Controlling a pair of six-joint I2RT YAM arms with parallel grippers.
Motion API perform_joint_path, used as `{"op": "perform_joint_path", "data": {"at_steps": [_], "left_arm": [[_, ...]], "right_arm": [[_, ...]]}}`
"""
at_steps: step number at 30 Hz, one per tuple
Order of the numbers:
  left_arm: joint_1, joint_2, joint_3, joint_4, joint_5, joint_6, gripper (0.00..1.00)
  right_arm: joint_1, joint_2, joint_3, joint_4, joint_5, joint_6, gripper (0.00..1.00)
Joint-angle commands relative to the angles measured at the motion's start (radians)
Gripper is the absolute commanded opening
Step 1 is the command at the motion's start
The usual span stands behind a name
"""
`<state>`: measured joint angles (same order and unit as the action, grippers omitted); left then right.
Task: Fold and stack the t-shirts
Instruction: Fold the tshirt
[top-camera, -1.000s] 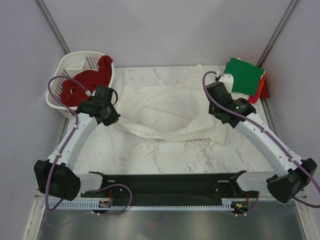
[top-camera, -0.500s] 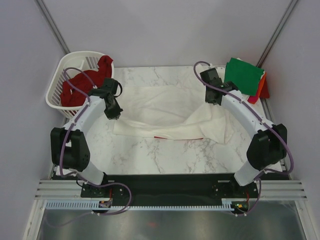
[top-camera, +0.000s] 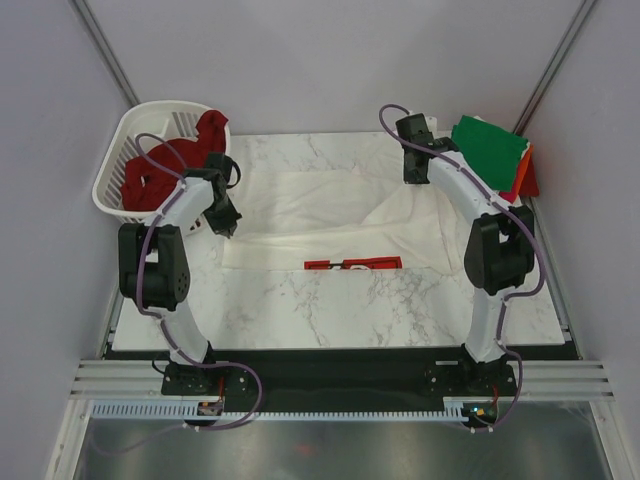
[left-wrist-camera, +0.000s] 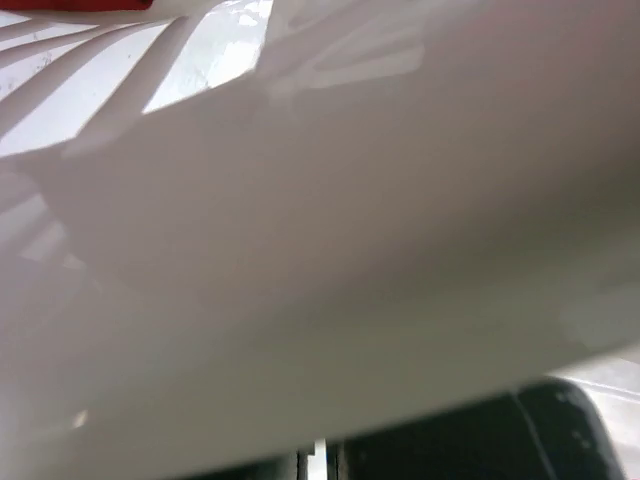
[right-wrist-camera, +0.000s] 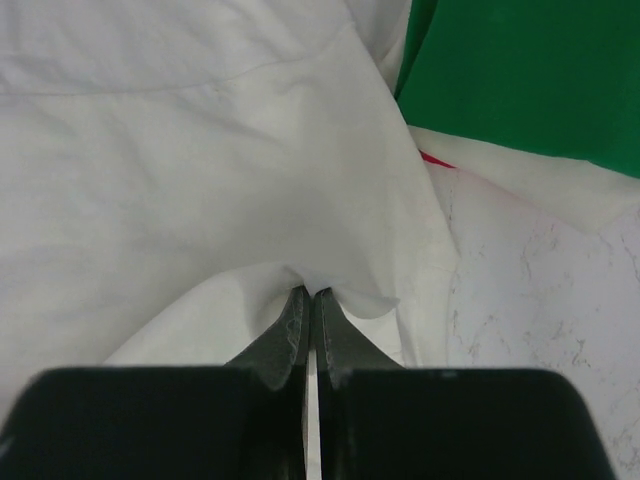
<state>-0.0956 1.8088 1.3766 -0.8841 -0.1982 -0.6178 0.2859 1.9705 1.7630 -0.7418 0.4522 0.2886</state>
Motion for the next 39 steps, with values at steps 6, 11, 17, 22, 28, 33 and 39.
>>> {"op": "perform_joint_path", "data": {"at_steps": [6,11,17,22,28,33,39], "left_arm": [[0.002,0.084,0.113,0.010,0.003,0.029,0.02],[0.004,0.090,0.142,0.001,0.037,0.006,0.16],[0.000,-0.024,0.125,-0.010,0.052,0.000,0.67],[-0.012,-0.178,0.055,-0.012,0.029,0.015,0.70],[-0.012,-0.368,-0.155,0.002,0.059,-0.013,0.65],[-0.012,-0.431,-0.359,0.098,0.117,-0.037,0.70],[-0.012,-0.407,-0.455,0.231,0.122,-0.059,0.89]], "right_arm": [[-0.010,0.152,0.213,-0.007,-0.009,-0.072,0.14],[-0.022,0.232,0.352,-0.060,0.064,-0.088,0.98],[-0.025,0.135,0.340,-0.083,0.126,-0.074,0.98],[-0.028,-0.112,0.134,-0.065,0.051,0.017,0.98],[-0.096,-0.440,-0.419,0.116,-0.254,0.157,0.98],[-0.102,-0.584,-0.775,0.197,-0.449,0.224,0.98],[-0.123,-0.642,-0.895,0.232,-0.451,0.227,0.98]]}}
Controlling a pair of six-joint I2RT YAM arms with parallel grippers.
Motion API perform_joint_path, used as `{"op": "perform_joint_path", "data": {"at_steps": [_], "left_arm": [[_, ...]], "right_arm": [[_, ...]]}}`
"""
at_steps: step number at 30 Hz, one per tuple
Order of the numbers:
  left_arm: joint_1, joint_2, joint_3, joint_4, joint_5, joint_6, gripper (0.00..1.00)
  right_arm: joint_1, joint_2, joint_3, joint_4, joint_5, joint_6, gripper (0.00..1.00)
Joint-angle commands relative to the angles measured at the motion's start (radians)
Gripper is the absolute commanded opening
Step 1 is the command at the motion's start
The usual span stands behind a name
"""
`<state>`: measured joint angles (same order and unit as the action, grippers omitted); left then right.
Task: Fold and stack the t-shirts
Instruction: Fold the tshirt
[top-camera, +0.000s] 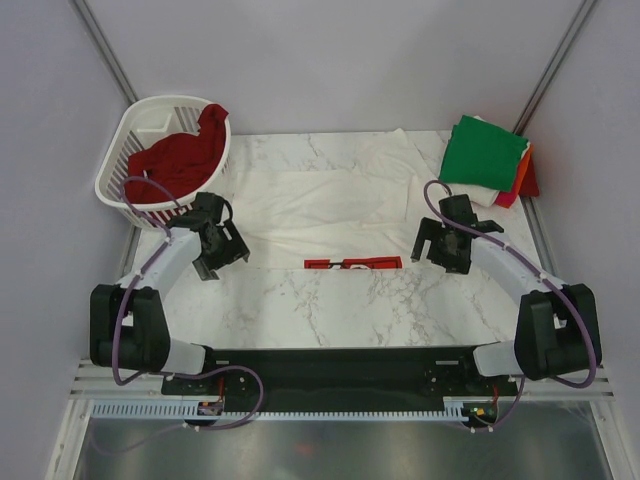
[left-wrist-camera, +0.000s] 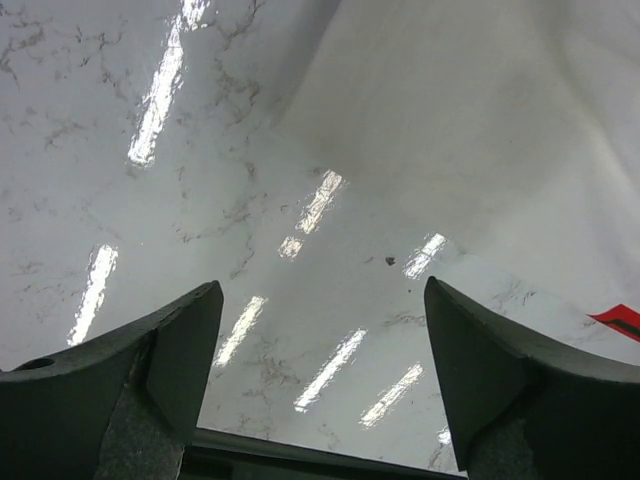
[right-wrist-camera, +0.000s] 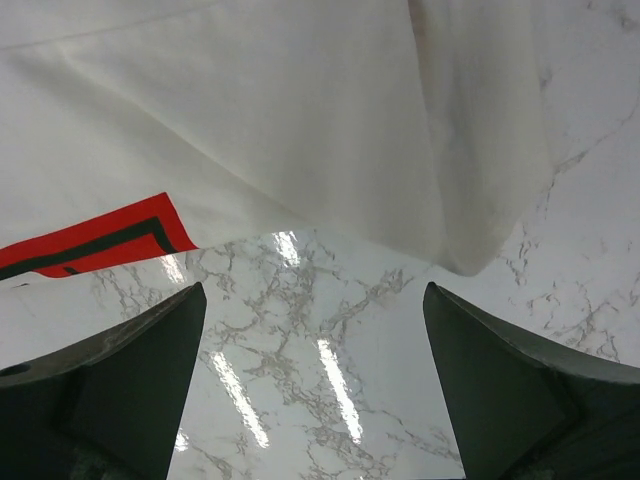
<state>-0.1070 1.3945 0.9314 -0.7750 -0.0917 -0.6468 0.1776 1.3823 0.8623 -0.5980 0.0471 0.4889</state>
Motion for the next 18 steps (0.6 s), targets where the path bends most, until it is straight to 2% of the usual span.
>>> {"op": "perform_joint_path", "data": {"at_steps": [1,9,18], "left_arm": [[0.000,0.029,-0.012,0.141,0.001,-0.034,0.89],[0.000,0.149,-0.002,0.223,-0.078,-0.079,0.87],[0.000,0.305,0.049,0.261,-0.150,-0.105,0.82]], "right_arm": [[-0.020,-0.051,0.006,0.089,-0.044,0.024,0.98],[-0.108,0.014,0.012,0.136,-0.044,0.020,0.98],[-0.142,0.100,0.003,0.158,-0.033,0.023,0.98]]}}
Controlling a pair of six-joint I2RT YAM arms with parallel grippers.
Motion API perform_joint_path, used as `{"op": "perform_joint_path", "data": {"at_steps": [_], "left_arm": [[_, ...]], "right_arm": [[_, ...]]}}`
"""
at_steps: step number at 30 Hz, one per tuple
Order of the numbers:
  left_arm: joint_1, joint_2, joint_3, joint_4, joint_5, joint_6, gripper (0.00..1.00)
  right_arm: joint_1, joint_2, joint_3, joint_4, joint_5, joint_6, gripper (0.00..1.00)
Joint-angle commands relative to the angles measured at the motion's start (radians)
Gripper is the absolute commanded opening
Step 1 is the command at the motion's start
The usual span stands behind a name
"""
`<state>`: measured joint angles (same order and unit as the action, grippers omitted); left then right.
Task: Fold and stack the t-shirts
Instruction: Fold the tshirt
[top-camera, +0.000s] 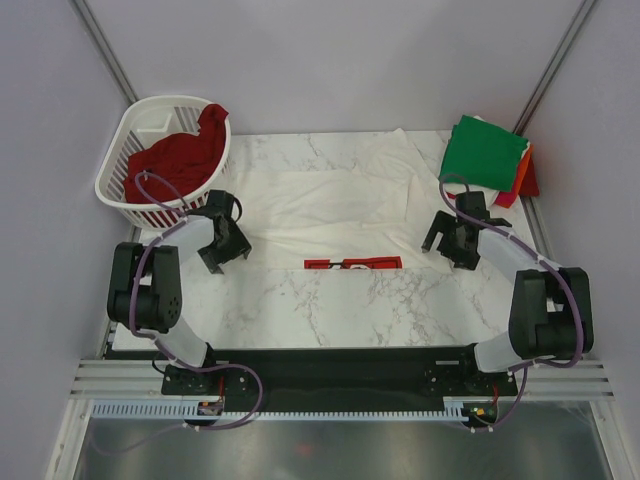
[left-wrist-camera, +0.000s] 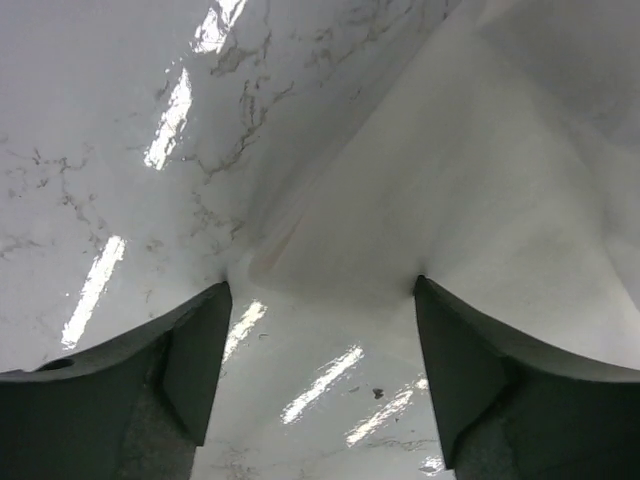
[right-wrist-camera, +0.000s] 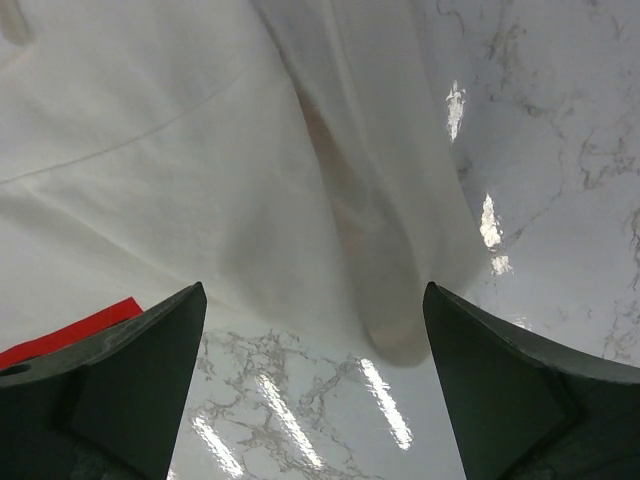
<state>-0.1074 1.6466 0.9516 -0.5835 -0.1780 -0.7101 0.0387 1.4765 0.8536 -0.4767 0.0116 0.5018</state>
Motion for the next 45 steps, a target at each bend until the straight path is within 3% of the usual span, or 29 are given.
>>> {"op": "perform_joint_path", "data": {"at_steps": [1,3,4,5,7,8,16,18,19,20,22,27,31,40,45], "left_arm": [[0.000,0.061,0.029,0.073,-0.067,-0.042,0.73],[0.000,0.081,0.024,0.089,-0.063,-0.042,0.54],[0.000,0.085,0.021,0.096,-0.058,-0.042,0.31],[0.000,0.090,0.018,0.100,-0.052,-0.037,0.21],[0.000,0.084,0.016,0.100,-0.043,-0.035,0.02],[0.000,0.075,0.009,0.100,-0.040,-0.032,0.02],[0.000,-0.004,-0.037,0.099,-0.031,-0.031,0.02],[0.000,-0.008,-0.042,0.099,-0.023,-0.032,0.02],[0.000,-0.008,-0.046,0.099,-0.021,-0.031,0.02],[0.000,-0.008,-0.048,0.099,-0.020,-0.031,0.02],[0.000,-0.007,-0.051,0.097,-0.017,-0.029,0.02],[0.000,-0.001,-0.050,0.100,-0.011,-0.026,0.02],[-0.002,0.002,-0.050,0.099,-0.011,-0.026,0.02],[-0.005,0.010,-0.051,0.099,-0.014,-0.026,0.02],[-0.008,0.015,-0.051,0.100,-0.012,-0.026,0.02]], "right_arm": [[-0.003,0.005,0.009,0.038,0.007,0.009,0.97],[-0.005,0.008,-0.004,0.050,0.028,0.007,0.80],[-0.005,0.010,-0.005,0.052,0.040,0.009,0.69],[-0.006,0.008,-0.008,0.053,0.062,0.009,0.46],[-0.010,0.008,-0.008,0.050,0.083,0.012,0.20],[-0.010,-0.001,-0.008,0.049,0.105,0.014,0.00],[-0.013,-0.041,-0.044,0.044,0.068,0.011,0.00],[-0.013,-0.068,-0.059,0.050,0.030,-0.002,0.29],[-0.013,-0.090,-0.064,0.053,0.027,0.001,0.62],[-0.013,-0.102,-0.068,0.058,0.024,0.000,0.72],[-0.013,-0.119,-0.080,0.066,0.018,0.000,0.81],[-0.013,-0.134,-0.097,0.079,-0.004,-0.006,0.77],[-0.013,-0.136,-0.117,0.096,-0.009,-0.002,0.67],[-0.011,-0.182,-0.163,0.191,-0.142,-0.002,0.63],[0.003,-0.259,-0.166,0.228,-0.137,-0.009,0.64]]}}
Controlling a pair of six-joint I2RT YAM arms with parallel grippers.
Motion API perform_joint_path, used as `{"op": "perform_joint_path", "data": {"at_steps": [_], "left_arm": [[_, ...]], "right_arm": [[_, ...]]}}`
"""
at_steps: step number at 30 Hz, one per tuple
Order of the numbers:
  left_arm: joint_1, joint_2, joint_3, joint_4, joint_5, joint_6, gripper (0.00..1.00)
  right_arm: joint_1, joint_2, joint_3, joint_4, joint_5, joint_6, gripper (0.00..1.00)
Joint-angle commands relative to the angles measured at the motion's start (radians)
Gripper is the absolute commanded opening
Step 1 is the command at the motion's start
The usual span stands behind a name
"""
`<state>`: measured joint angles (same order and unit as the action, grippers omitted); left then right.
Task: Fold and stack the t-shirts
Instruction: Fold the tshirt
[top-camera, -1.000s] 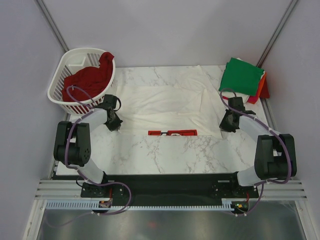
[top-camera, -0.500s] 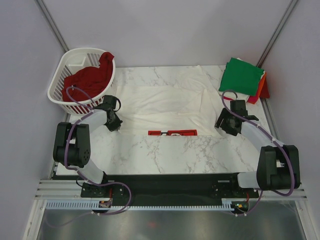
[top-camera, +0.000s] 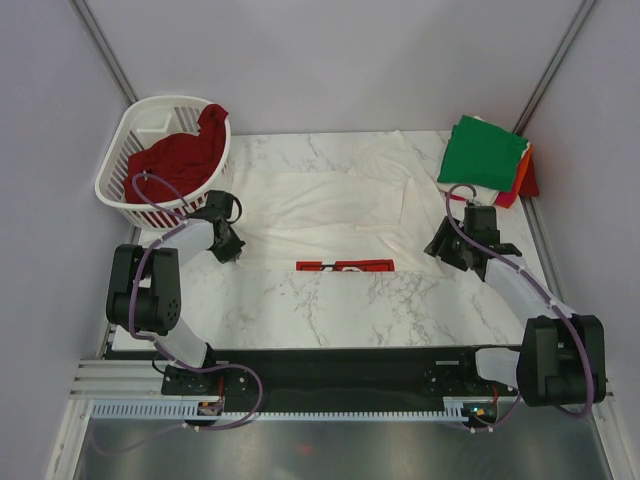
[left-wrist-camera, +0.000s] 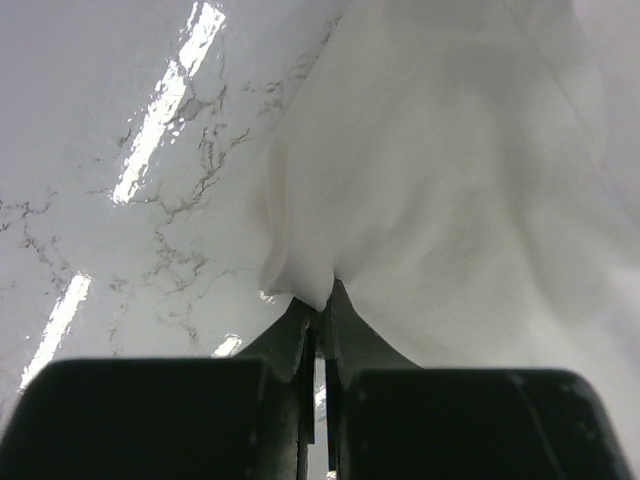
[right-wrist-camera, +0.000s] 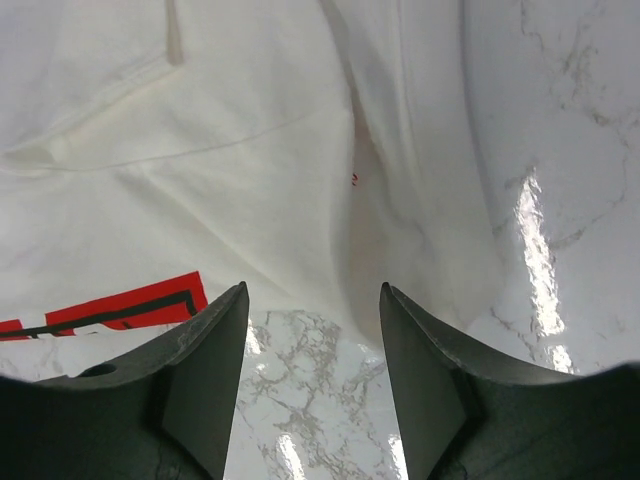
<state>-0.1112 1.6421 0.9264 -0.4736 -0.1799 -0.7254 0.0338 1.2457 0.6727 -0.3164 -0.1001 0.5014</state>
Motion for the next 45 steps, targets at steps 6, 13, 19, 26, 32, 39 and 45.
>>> {"op": "perform_joint_path", "data": {"at_steps": [6,13,19,26,32,39,45], "left_arm": [[-0.005,0.018,-0.029,-0.010,-0.016,-0.009,0.02],[-0.005,0.022,-0.028,-0.010,-0.013,-0.009,0.02],[-0.005,0.022,-0.029,-0.011,-0.013,-0.006,0.02],[-0.007,0.016,-0.034,-0.010,-0.009,-0.005,0.02],[-0.013,0.001,-0.043,-0.013,-0.004,-0.006,0.02],[-0.013,-0.031,-0.092,-0.031,-0.006,-0.012,0.02],[-0.013,-0.065,-0.121,-0.048,-0.016,-0.017,0.02]], "right_arm": [[0.009,0.024,-0.005,0.065,-0.029,0.000,0.60],[0.011,0.046,-0.016,0.059,0.000,-0.004,0.45],[0.011,0.092,-0.027,0.063,0.022,-0.007,0.36],[0.009,0.086,-0.022,0.056,0.068,-0.006,0.07],[0.009,0.138,0.060,0.037,0.167,-0.004,0.00],[0.006,0.299,0.192,0.037,0.296,0.012,0.00],[0.005,0.362,0.257,0.016,0.345,0.031,0.04]]}}
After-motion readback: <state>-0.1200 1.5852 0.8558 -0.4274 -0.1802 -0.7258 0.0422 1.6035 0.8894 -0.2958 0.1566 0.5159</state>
